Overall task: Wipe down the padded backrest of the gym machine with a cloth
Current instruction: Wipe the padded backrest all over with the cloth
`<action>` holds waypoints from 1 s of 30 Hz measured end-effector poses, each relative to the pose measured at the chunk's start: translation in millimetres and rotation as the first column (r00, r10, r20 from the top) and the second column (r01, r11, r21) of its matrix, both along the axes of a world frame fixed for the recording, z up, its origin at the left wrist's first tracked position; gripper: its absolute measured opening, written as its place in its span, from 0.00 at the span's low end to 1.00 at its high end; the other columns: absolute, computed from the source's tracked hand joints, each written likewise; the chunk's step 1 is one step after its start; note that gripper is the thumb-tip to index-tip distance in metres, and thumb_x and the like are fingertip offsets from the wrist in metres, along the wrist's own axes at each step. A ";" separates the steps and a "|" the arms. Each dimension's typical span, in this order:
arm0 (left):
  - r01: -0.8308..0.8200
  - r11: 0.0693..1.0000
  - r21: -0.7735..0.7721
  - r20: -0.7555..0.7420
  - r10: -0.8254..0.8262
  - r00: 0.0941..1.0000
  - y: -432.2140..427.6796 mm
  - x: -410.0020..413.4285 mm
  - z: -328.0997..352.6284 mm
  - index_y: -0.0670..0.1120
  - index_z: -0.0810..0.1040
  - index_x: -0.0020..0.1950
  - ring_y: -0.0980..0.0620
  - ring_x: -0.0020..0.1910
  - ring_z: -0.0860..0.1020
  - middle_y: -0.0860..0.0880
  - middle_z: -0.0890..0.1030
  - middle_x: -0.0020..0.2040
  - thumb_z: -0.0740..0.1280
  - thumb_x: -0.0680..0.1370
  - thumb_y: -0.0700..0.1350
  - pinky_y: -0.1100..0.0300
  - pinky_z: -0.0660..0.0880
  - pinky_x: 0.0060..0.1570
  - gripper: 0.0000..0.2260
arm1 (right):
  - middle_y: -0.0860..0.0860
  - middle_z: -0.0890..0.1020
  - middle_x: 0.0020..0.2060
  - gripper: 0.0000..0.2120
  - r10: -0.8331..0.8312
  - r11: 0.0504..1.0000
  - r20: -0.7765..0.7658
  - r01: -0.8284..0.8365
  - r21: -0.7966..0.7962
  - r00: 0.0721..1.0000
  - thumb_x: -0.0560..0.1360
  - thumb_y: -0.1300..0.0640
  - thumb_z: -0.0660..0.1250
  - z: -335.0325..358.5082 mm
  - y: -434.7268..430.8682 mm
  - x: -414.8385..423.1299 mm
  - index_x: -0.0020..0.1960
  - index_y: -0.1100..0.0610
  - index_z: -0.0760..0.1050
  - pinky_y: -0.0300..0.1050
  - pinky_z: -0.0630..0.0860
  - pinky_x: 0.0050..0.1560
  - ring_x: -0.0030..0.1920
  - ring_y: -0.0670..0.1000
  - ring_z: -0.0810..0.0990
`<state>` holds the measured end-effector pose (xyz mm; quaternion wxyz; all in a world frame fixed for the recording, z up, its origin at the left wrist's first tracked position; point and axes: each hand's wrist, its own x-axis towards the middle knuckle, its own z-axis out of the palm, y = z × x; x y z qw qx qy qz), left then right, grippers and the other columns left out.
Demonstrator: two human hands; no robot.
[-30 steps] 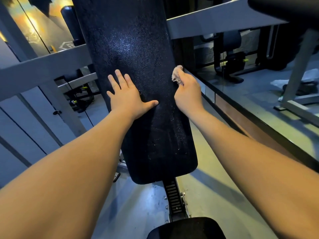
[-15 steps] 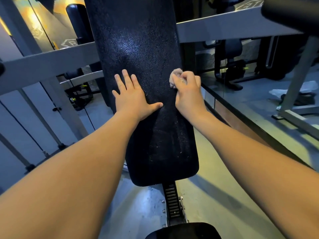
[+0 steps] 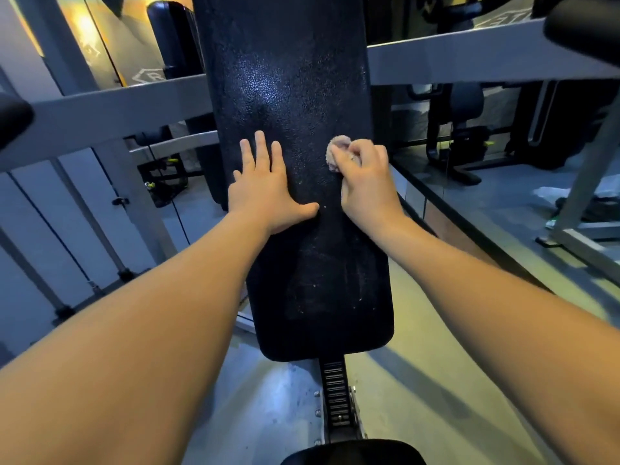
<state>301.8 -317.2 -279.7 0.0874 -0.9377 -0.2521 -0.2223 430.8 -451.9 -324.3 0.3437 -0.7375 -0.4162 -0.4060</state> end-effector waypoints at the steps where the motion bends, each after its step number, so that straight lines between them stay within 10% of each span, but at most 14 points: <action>1: 0.007 1.000 0.009 -0.014 -0.007 1.000 3.2 -1.3 0.5 0.47 0.41 0.83 0.42 0.81 0.36 0.46 0.34 0.82 0.66 0.64 0.76 0.38 0.61 0.74 0.60 | 0.61 0.75 0.55 0.26 0.037 0.998 0.029 -0.036 -0.052 0.999 0.72 0.71 0.63 -16.5 -3.2 -6.9 0.69 0.61 0.77 0.51 0.74 0.51 0.54 0.63 0.72; 5: 0.041 0.999 0.007 -0.083 -0.040 0.996 16.4 -14.3 11.9 0.53 0.40 0.83 0.48 0.81 0.37 0.52 0.33 0.82 0.67 0.66 0.72 0.42 0.70 0.67 0.55 | 0.61 0.75 0.53 0.21 0.184 0.932 0.152 -0.123 -0.341 0.971 0.73 0.70 0.63 -30.4 -23.6 -6.4 0.64 0.61 0.78 0.52 0.76 0.47 0.51 0.62 0.73; 11: 0.143 0.985 -0.099 -0.110 -0.154 0.982 24.5 -28.1 18.7 0.56 0.38 0.82 0.53 0.80 0.34 0.56 0.30 0.80 0.72 0.72 0.59 0.46 0.69 0.70 0.52 | 0.60 0.74 0.50 0.21 0.005 0.999 0.020 -0.004 -0.053 1.000 0.72 0.73 0.64 2.0 -8.9 -5.6 0.63 0.61 0.78 0.48 0.72 0.47 0.51 0.61 0.71; 18: 0.216 0.963 -0.160 0.195 -0.183 0.963 29.3 -58.9 -9.4 0.41 0.51 0.82 0.45 0.82 0.45 0.44 0.48 0.83 0.63 0.83 0.44 0.49 0.52 0.80 0.32 | 0.62 0.73 0.51 0.26 -0.028 0.986 0.033 0.033 -0.163 0.999 0.72 0.71 0.69 -2.8 -9.9 -4.3 0.69 0.59 0.78 0.48 0.70 0.41 0.51 0.64 0.73; 25: 0.042 0.990 -0.133 -0.138 -0.060 0.989 33.5 -69.7 -47.5 0.42 0.34 0.81 0.45 0.81 0.38 0.46 0.30 0.80 0.79 0.66 0.63 0.41 0.49 0.79 0.65 | 0.61 0.71 0.54 0.16 -0.103 0.994 -0.180 0.093 -0.063 0.978 0.76 0.67 0.63 2.1 13.6 -41.1 0.62 0.59 0.77 0.47 0.65 0.48 0.52 0.58 0.67; 30: -0.022 0.995 -0.098 -0.071 0.015 0.997 35.7 -59.1 -63.1 0.43 0.33 0.81 0.43 0.82 0.41 0.48 0.27 0.79 0.82 0.64 0.58 0.40 0.50 0.79 0.67 | 0.56 0.68 0.53 0.21 0.123 0.929 0.156 -0.058 -0.366 0.980 0.69 0.69 0.67 -50.0 21.1 -70.6 0.62 0.60 0.76 0.44 0.64 0.41 0.46 0.58 0.68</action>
